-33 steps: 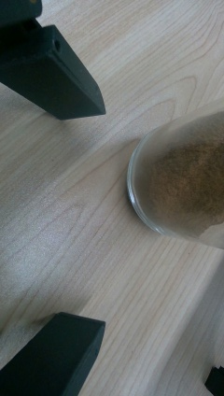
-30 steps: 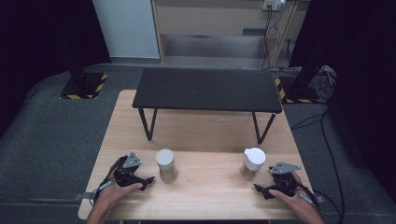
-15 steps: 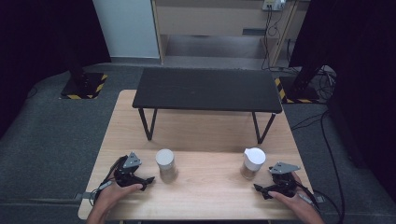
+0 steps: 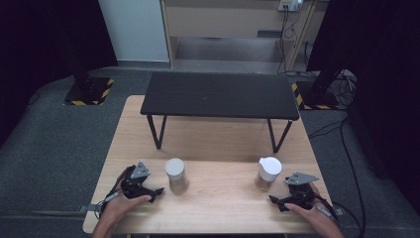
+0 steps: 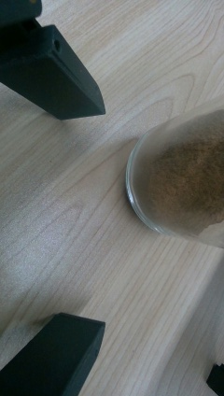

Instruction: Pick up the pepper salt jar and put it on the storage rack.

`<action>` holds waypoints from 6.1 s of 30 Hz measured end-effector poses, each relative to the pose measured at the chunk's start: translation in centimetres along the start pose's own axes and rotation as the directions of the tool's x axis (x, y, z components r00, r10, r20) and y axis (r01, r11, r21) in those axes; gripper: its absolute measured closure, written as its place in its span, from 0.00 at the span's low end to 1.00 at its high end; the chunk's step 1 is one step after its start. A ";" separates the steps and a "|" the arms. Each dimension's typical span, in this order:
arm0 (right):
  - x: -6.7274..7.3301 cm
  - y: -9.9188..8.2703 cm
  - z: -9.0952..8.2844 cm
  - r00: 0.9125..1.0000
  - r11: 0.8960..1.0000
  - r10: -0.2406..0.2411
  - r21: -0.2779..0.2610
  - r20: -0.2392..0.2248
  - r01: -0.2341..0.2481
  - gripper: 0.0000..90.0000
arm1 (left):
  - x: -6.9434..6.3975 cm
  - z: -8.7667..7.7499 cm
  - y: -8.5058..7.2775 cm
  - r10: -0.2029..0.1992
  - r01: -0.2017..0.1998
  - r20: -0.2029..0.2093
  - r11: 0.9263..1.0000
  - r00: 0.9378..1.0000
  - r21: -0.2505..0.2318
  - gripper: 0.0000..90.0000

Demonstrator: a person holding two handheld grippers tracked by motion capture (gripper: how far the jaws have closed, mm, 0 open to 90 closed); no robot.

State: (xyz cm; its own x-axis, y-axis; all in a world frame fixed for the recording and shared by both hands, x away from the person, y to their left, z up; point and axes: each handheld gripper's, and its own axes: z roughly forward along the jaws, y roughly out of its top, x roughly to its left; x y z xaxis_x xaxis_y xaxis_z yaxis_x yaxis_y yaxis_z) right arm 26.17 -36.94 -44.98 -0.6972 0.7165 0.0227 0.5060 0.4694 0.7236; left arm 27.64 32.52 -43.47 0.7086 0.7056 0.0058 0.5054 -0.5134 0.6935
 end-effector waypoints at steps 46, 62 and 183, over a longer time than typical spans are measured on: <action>0.0 0.0 0.0 1.000 1.000 0.000 0.000 0.000 0.000 0.01 | -0.8 -0.5 1.6 0.103 -0.086 0.133 0.987 0.986 -0.133 0.01; 0.0 0.0 0.0 1.000 1.000 0.000 0.000 0.000 0.000 0.01 | -1.1 -0.7 1.6 0.091 -0.059 0.139 0.974 0.986 -0.220 0.01; -0.1 0.0 0.0 1.000 1.000 -0.002 0.000 -0.002 0.002 0.01 | -0.7 -2.8 9.6 0.264 -0.145 0.299 0.919 0.917 -0.367 0.36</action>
State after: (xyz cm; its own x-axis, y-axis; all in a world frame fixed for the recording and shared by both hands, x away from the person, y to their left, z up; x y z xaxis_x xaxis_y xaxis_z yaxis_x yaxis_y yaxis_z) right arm 26.21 -36.98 -44.98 -0.6992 0.7146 0.0230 0.5046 0.4704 0.7239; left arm 30.61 28.50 -34.81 0.9305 0.3652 -0.0270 0.1810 -0.3946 0.9009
